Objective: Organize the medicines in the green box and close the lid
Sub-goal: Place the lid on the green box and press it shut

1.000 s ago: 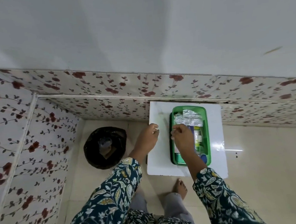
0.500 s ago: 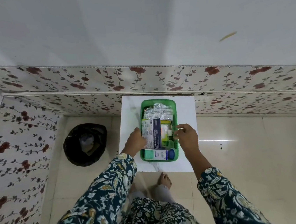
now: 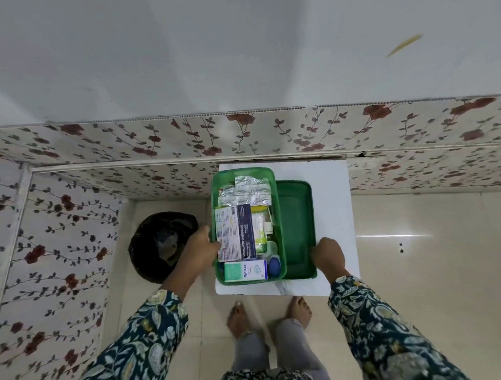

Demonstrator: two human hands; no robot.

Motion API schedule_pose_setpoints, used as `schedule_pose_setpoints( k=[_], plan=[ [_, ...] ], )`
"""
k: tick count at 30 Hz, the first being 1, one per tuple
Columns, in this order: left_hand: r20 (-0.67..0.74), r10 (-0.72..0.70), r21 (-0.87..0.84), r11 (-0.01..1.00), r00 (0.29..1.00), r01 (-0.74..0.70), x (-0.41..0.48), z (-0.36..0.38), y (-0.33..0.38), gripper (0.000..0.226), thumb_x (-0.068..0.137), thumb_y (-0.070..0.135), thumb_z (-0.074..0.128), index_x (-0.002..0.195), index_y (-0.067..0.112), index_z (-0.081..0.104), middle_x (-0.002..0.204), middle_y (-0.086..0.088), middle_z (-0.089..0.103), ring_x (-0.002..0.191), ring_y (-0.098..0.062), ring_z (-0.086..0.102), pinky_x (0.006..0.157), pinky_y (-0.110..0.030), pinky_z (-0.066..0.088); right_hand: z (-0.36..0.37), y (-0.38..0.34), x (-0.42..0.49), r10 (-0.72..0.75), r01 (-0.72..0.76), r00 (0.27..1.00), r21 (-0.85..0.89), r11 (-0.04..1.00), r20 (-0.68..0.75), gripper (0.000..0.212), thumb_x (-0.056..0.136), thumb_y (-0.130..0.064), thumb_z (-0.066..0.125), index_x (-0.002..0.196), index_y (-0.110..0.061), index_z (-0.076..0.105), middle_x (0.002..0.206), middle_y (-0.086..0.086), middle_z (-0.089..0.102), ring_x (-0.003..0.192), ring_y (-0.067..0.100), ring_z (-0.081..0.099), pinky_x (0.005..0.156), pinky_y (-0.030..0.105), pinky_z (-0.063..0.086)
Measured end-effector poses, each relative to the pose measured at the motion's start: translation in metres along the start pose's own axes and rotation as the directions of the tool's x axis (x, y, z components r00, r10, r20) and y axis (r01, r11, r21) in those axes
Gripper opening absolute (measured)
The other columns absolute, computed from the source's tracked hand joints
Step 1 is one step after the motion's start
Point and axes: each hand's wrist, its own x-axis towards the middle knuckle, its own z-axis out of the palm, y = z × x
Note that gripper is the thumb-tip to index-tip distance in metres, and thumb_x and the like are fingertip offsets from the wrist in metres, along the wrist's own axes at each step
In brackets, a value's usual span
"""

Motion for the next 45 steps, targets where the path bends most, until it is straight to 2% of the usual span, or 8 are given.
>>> schedule_pose_setpoints(
  k=[5, 10, 16, 21, 26, 29, 32, 45],
  plan=[
    [0.039, -0.009, -0.066, 0.998, 0.999, 0.011, 0.001, 0.01, 0.007, 0.024, 0.089, 0.0, 0.051, 0.112, -0.003, 0.055, 0.108, -0.02, 0.064, 0.096, -0.031, 0.063, 0.075, -0.034, 0.047, -0.049, -0.014, -0.037, -0.03, 0.149, 0.941, 0.333, 0.931, -0.336, 0.004, 0.088, -0.007, 0.046, 0.088, -0.003, 0.044, 0.083, 0.016, 0.054, 0.074, 0.032, 0.055, 0.065, 0.039, 0.047],
    [0.142, -0.033, -0.167, 0.984, 0.989, 0.057, 0.007, 0.038, 0.023, 0.01, 0.089, -0.001, 0.046, 0.095, 0.007, 0.047, 0.094, -0.015, 0.059, 0.09, -0.03, 0.061, 0.082, -0.045, 0.055, -0.047, -0.044, -0.089, -0.371, 0.487, 0.766, 0.096, 0.868, -0.525, 0.016, 0.089, -0.004, 0.05, 0.104, 0.001, 0.049, 0.109, 0.016, 0.051, 0.069, 0.031, 0.055, 0.055, 0.035, 0.044],
    [0.317, 0.0, -0.507, 0.845, 0.948, 0.169, -0.002, 0.051, 0.029, 0.03, 0.098, 0.009, 0.036, 0.115, 0.015, 0.059, 0.101, -0.007, 0.067, 0.091, -0.027, 0.062, 0.075, -0.034, 0.054, 0.026, -0.054, -0.097, -0.66, 0.622, 0.69, -0.222, 0.751, -0.296, 0.046, 0.073, 0.002, 0.066, 0.113, -0.003, 0.046, 0.121, 0.025, 0.057, 0.104, 0.038, 0.061, 0.075, 0.041, 0.061],
    [0.356, 0.024, -0.638, 0.736, 0.934, 0.224, -0.008, 0.046, 0.027, 0.028, 0.103, 0.024, 0.03, 0.121, 0.025, 0.052, 0.097, 0.003, 0.062, 0.085, -0.017, 0.057, 0.073, -0.028, 0.046, 0.046, -0.045, -0.098, -0.746, 0.697, 0.656, -0.289, 0.657, -0.114, 0.052, 0.062, 0.004, 0.073, 0.111, -0.005, 0.055, 0.117, 0.026, 0.063, 0.097, 0.037, 0.068, 0.073, 0.034, 0.059],
    [0.374, 0.056, -0.584, 0.789, 0.926, 0.188, -0.004, 0.048, 0.032, 0.048, 0.101, 0.028, 0.035, 0.148, 0.028, 0.024, 0.144, -0.002, 0.044, 0.132, -0.029, 0.042, 0.105, -0.044, 0.036, -0.004, -0.03, -0.078, -0.278, 0.353, 0.867, 0.115, 0.928, -0.414, 0.043, 0.09, -0.007, 0.051, 0.132, 0.0, 0.043, 0.143, 0.022, 0.038, 0.131, 0.034, 0.039, 0.105, 0.041, 0.04],
    [0.329, 0.039, -0.557, 0.815, 0.944, 0.16, -0.015, 0.053, 0.037, 0.061, 0.098, 0.03, 0.044, 0.151, 0.022, 0.014, 0.154, -0.001, 0.032, 0.14, -0.025, 0.033, 0.116, -0.045, 0.027, -0.038, -0.016, -0.058, -0.034, 0.105, 0.983, 0.39, 0.915, -0.183, 0.05, 0.094, -0.018, 0.05, 0.139, -0.003, 0.035, 0.145, 0.018, 0.038, 0.133, 0.033, 0.037, 0.111, 0.041, 0.032],
    [0.264, 0.077, -0.573, 0.815, 0.961, 0.092, -0.025, 0.06, 0.035, 0.057, 0.095, 0.028, 0.05, 0.147, 0.019, 0.028, 0.148, -0.003, 0.043, 0.133, -0.023, 0.043, 0.115, -0.044, 0.034, -0.049, -0.014, -0.055, -0.052, -0.002, 0.996, 0.586, 0.81, 0.075, 0.041, 0.093, -0.011, 0.051, 0.133, -0.003, 0.044, 0.124, 0.016, 0.054, 0.106, 0.029, 0.052, 0.09, 0.036, 0.045],
    [0.132, -0.123, -0.249, 0.956, 0.984, 0.153, -0.027, 0.076, 0.034, 0.032, 0.097, 0.016, 0.045, 0.126, 0.004, 0.048, 0.132, -0.015, 0.055, 0.118, -0.031, 0.054, 0.094, -0.039, 0.049, -0.035, -0.014, -0.06, -0.084, 0.089, 0.996, 0.424, 0.901, -0.03, 0.036, 0.088, -0.008, 0.056, 0.124, -0.005, 0.055, 0.121, 0.018, 0.061, 0.108, 0.032, 0.058, 0.09, 0.039, 0.05]
  ],
)
